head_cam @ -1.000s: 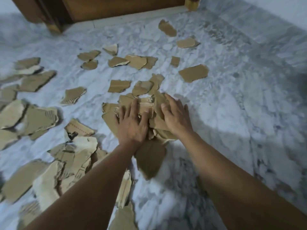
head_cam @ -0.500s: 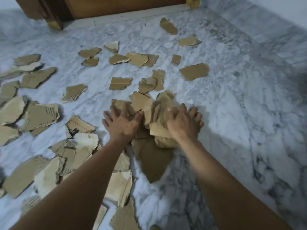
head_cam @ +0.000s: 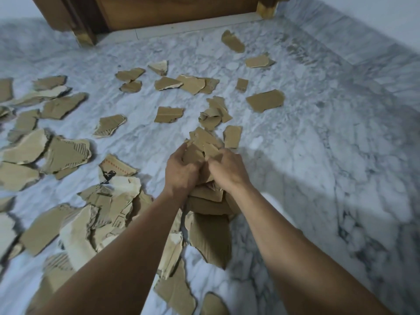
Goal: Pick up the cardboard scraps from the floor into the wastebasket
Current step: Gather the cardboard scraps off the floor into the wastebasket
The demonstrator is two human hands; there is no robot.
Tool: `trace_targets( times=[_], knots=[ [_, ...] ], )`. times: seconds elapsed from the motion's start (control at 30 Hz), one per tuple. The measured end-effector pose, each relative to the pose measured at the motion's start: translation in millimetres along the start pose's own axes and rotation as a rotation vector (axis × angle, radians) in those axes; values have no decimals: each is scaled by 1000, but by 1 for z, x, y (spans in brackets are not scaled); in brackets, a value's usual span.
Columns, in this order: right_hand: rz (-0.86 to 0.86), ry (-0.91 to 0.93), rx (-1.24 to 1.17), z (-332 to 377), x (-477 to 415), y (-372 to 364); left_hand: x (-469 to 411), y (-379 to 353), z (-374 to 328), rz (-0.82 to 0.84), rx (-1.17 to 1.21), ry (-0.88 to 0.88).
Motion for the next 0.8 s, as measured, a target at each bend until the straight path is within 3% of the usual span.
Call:
trace_targets(
  times=[0.23, 0.33, 0.53, 0.8],
  knots=[
    [-30, 89, -24, -10, 19, 8, 21, -8, 3, 53, 381, 135],
    [-94, 150, -215, -9, 31, 28, 30, -21, -18, 114, 451, 96],
    [-235, 198, -383, 9, 55, 114, 57, -55, -103, 238, 510, -56],
    [-537, 294, -352, 75, 135, 299, 114, -139, -267, 456, 572, -193]
  ],
)
Point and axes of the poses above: each hand's wrist, its own x-axis away from the middle knuckle, its own y-axis out of the back of the hand, z = x × y, the point moved 9 cm from there along -x, towards the middle knuckle, and after that the axes turned 10 degrees about -x, right-handed, at the moved point
